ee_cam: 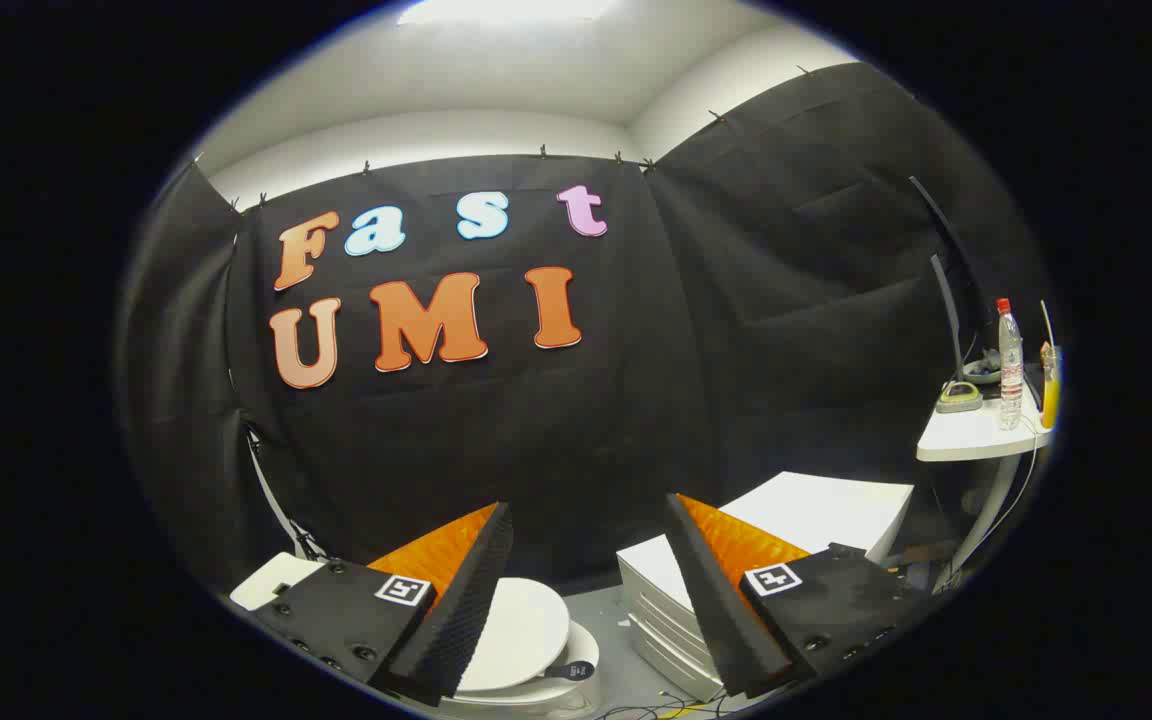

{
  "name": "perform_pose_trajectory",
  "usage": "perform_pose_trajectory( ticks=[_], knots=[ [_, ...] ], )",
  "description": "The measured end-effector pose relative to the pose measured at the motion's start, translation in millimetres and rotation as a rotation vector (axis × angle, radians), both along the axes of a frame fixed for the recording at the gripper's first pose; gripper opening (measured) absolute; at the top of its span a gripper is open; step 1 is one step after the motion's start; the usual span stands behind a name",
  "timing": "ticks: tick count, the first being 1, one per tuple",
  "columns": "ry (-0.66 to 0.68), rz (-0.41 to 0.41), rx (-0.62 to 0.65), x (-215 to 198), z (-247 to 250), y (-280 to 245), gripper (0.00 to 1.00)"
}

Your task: Open the toilet lid.

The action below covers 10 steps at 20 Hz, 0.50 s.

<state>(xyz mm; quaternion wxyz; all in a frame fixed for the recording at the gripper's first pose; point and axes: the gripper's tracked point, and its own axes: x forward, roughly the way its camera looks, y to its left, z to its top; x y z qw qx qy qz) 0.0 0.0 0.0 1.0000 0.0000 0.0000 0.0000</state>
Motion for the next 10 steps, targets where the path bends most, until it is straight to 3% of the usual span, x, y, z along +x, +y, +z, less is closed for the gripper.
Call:
perform_pose_trajectory(
  ticks=[10],
  knots=[
    [0.037,0.007,-0.033,1.3,-8.3,7.5,0.98]
  ],
)
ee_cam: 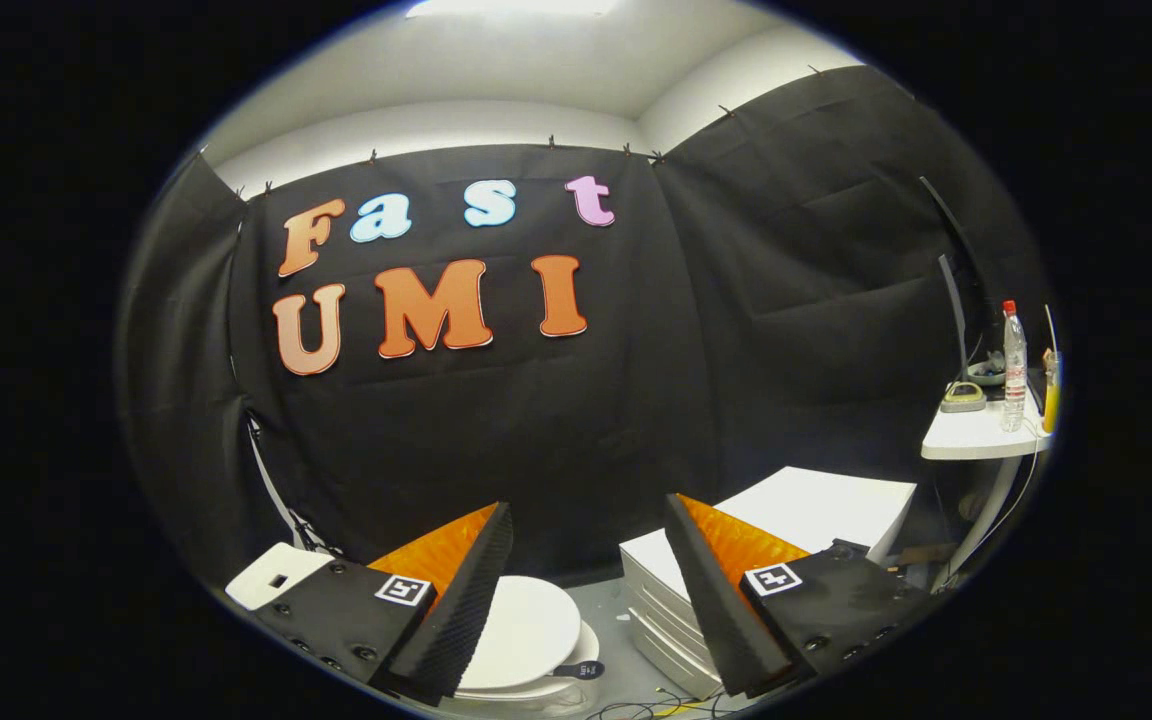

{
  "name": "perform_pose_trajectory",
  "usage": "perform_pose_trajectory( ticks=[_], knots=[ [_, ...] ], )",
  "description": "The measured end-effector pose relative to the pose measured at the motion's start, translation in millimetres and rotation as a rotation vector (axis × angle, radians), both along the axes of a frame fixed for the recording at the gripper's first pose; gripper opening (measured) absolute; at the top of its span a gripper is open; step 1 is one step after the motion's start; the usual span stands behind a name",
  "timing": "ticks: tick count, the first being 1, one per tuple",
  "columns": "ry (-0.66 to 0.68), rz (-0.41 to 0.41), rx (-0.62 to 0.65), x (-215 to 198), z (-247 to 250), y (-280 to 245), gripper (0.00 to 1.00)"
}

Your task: Open the toilet lid.

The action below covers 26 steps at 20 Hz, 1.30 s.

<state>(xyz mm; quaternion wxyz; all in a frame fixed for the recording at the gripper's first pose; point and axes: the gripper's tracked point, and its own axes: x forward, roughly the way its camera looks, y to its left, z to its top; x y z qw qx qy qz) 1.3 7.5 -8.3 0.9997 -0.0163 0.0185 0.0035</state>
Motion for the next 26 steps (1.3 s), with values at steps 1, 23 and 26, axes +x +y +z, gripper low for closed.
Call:
perform_pose_trajectory(
  ticks=[1,23,26],
  knots=[
    [0.002,-0.001,-0.002,-1.0,-1.2,-0.1,0.98],
    [-0.002,0.060,-0.027,8.8,-92.9,4.5,0.98],
    [0.038,0.041,0.007,13.8,-135.7,-6.3,0.98]
  ],
)
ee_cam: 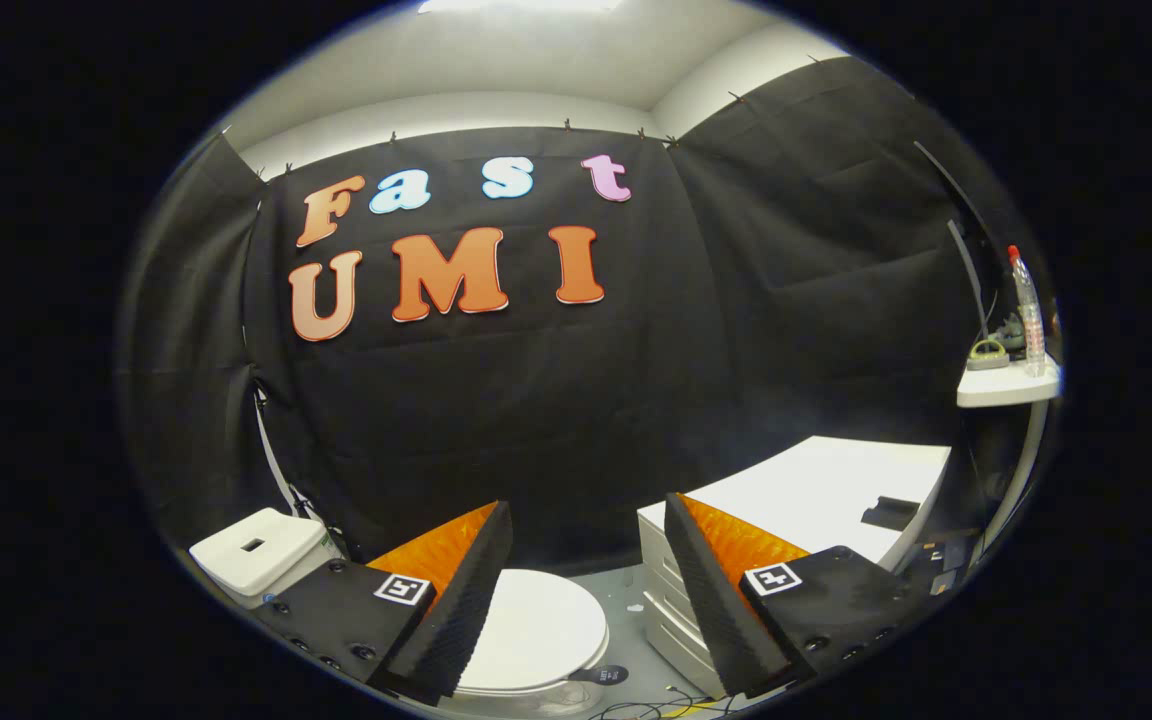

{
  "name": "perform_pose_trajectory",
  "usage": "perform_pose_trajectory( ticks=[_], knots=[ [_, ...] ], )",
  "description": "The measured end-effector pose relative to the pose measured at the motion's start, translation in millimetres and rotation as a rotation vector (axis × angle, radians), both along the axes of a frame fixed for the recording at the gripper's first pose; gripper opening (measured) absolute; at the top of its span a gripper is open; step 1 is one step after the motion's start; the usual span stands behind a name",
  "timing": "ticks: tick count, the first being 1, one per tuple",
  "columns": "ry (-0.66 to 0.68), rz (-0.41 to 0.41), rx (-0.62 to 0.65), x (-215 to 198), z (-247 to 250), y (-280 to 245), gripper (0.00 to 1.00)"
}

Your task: Open the toilet lid.

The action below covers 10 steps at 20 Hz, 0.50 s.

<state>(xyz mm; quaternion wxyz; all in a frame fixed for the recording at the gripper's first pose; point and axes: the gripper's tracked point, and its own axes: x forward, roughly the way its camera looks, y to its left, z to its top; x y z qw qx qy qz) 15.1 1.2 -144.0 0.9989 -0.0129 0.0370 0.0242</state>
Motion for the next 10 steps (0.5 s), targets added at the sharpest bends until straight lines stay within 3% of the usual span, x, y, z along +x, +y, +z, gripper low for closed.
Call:
perform_pose_trajectory(
  ticks=[4,10],
  knots=[
    [0.012,-0.023,0.026,-1.3,-55.3,-12.4,0.98],
    [0.162,-0.044,0.090,-1.3,-159.9,-28.0,0.98]
  ],
)
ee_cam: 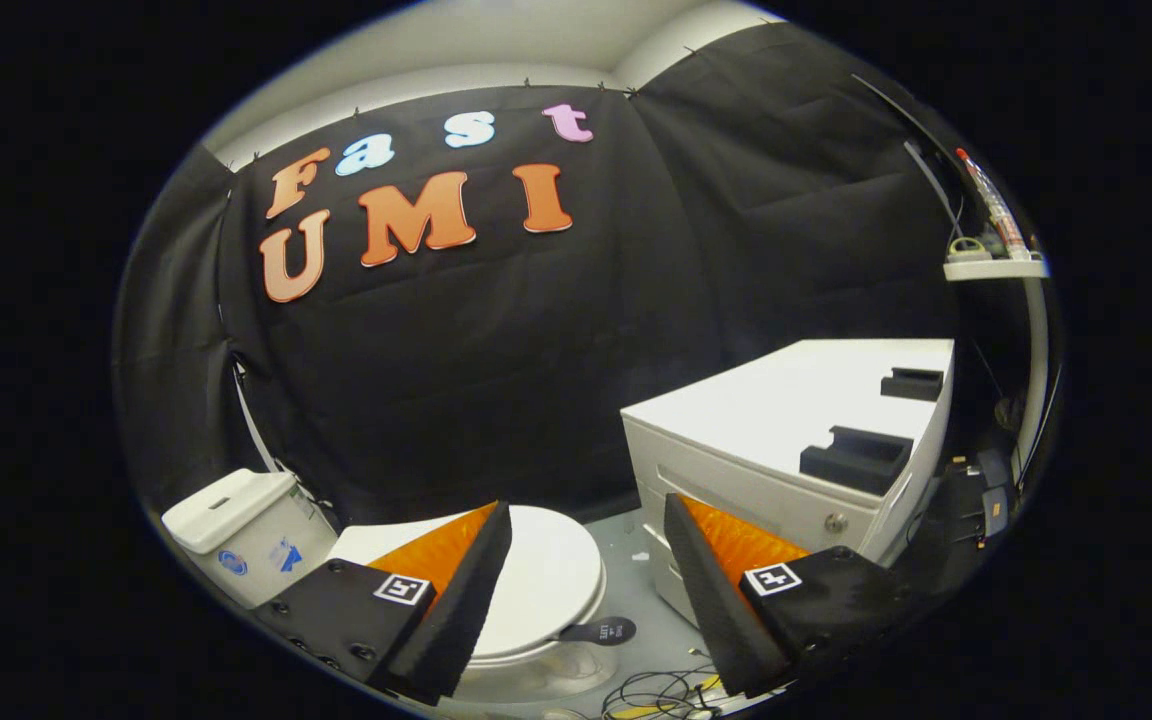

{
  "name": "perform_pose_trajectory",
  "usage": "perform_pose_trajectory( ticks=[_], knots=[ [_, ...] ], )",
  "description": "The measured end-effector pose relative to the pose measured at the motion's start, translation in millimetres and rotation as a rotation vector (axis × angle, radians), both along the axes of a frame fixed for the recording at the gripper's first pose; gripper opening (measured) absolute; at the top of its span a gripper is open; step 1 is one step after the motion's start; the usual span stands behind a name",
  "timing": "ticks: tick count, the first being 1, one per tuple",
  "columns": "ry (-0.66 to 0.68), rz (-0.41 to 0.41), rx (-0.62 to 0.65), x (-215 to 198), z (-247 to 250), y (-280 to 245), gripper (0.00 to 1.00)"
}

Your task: Open the toilet lid.

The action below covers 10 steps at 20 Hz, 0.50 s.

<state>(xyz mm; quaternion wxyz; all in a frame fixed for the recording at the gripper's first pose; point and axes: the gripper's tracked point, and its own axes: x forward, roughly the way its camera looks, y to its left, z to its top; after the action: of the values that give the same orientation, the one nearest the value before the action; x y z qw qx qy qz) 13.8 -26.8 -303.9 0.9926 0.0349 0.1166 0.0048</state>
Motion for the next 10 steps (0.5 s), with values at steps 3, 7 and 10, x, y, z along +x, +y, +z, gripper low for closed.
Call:
perform_pose_trajectory(
  ticks=[3,7,10],
  knots=[
    [0.062,-0.021,0.049,1.8,-43.5,-14.7,0.99],
    [0.118,-0.081,0.129,11.1,-87.6,-32.1,0.98],
    [0.173,-0.102,0.160,13.3,-123.3,-42.2,0.98]
  ],
)
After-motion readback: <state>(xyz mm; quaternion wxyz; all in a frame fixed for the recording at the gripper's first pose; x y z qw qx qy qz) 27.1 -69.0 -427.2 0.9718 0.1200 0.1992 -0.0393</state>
